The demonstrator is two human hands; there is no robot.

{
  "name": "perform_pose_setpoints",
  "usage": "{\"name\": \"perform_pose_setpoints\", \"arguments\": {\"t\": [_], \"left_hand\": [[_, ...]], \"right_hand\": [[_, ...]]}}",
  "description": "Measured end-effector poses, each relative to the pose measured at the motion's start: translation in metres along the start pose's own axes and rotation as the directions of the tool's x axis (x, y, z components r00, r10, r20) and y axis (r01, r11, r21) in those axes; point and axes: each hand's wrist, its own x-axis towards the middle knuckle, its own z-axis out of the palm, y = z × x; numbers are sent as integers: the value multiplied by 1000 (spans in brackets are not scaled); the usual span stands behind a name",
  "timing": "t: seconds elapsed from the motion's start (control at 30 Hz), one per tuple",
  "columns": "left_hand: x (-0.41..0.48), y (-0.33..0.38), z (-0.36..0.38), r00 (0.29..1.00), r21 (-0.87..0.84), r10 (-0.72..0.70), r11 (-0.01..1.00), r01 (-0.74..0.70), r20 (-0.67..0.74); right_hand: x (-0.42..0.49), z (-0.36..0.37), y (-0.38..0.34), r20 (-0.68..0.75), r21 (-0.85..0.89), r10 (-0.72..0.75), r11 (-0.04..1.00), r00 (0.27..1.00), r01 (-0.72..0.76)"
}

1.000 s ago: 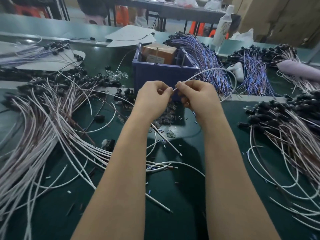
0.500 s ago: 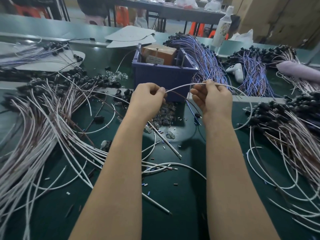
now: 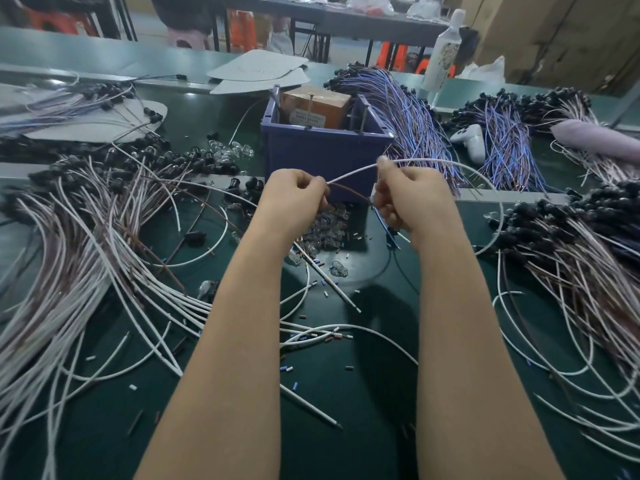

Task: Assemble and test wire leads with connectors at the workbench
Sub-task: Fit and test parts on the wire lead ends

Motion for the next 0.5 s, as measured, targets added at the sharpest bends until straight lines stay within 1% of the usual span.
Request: {"name": "perform_pose_setpoints", "arguments": {"t": [0.03, 0.07, 0.13, 0.17, 0.2, 0.23, 0.27, 0.33, 0.37, 0.4, 0.43, 0.5], "left_hand": [[0, 0, 0, 1000, 2, 2, 1000, -2, -4], [-1, 0, 0, 1000, 8, 7, 1000, -7, -2], [-2, 1, 0, 1000, 29, 26, 999, -26, 17], [-2, 2, 1, 999, 38, 36, 999, -37, 29], [-2, 2, 0, 998, 46, 46, 998, -48, 36], [-3, 3, 0, 998, 53, 56, 997, -58, 41], [-2, 3, -1, 997, 62, 67, 996, -70, 44], [-3, 3, -3, 994, 80, 95, 992, -99, 54], [-3, 4, -4, 992, 86, 108, 990, -113, 61], [-2, 4, -5, 991, 86, 118, 989, -124, 68], [-2, 4, -5, 990, 77, 120, 989, -126, 70], [0, 1, -7, 994, 46, 102, 993, -104, 45]], "right_hand": [[-3, 2, -5, 46, -92, -88, 992, 995, 92], [-6, 4, -10, 60, -134, -197, 970, 979, 204], [-10, 10, -21, -11, -198, -434, 884, 901, 424], [-12, 13, -25, -42, -240, -519, 835, 854, 495], [-12, 15, -27, -41, -297, -568, 792, 822, 533], [-12, 15, -27, -6, -370, -577, 760, 817, 534], [-10, 14, -25, 58, -450, -536, 739, 842, 501], [-5, 12, -17, 199, -590, -359, 699, 912, 404], [-4, 12, -13, 258, -613, -278, 693, 925, 379], [-4, 12, -10, 302, -604, -226, 706, 926, 369], [-4, 13, -8, 324, -581, -205, 728, 923, 366], [-3, 14, -5, 315, -532, -205, 770, 927, 351]]}}
